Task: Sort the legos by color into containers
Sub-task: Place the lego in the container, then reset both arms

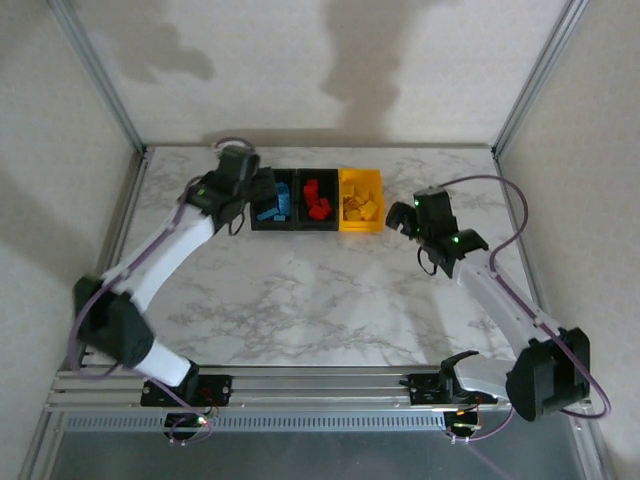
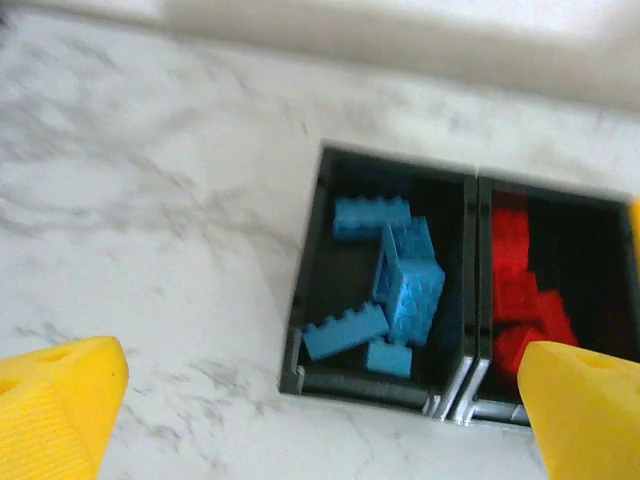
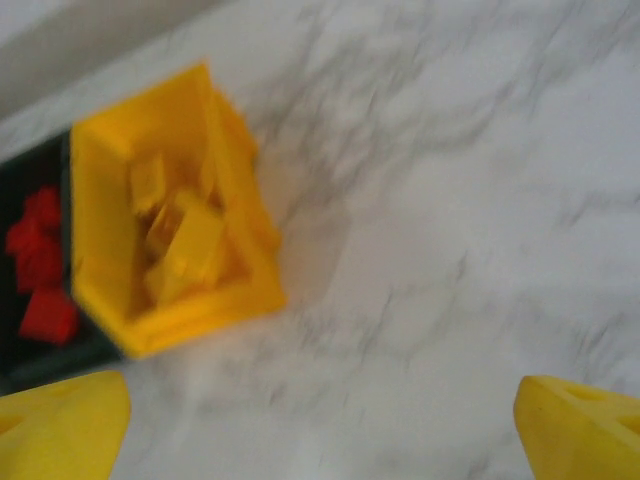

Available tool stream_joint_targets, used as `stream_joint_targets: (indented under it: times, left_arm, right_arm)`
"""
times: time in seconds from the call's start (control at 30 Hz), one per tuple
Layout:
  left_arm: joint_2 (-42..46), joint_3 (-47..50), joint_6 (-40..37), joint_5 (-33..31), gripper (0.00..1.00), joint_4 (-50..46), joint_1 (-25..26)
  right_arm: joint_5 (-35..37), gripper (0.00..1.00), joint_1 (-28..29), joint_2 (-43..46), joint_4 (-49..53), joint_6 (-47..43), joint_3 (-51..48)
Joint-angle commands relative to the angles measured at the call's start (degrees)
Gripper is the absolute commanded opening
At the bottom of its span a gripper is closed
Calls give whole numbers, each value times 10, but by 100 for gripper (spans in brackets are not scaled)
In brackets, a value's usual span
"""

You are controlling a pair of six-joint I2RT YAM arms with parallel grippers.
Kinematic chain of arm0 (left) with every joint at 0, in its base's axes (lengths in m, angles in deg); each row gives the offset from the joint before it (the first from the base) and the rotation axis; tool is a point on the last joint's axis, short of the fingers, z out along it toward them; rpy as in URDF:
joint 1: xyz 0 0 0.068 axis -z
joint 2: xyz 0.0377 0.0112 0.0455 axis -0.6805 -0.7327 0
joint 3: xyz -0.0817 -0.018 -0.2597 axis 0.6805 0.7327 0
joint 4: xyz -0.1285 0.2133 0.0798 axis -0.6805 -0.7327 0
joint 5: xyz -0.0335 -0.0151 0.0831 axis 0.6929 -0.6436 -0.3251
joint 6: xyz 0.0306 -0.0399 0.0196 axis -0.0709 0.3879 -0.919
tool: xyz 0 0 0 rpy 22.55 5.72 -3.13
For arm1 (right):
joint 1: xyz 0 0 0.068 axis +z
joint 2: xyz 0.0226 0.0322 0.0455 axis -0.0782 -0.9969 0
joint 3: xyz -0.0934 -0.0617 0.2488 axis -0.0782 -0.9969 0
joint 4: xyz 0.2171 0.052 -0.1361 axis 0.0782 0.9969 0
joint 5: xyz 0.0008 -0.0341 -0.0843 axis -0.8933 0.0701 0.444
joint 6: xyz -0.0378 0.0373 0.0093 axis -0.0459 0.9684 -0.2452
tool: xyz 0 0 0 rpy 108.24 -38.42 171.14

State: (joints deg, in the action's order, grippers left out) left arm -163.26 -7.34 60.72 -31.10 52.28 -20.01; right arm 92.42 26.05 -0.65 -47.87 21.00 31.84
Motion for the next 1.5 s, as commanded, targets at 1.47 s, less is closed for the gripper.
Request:
stream_joint_targets:
  times: [1.47]
  left_arm:
    - [-49,640,-156,-40,99,1020,-156]
  right_arm:
    - [-102,99,-201,-174,-959,-315,-434]
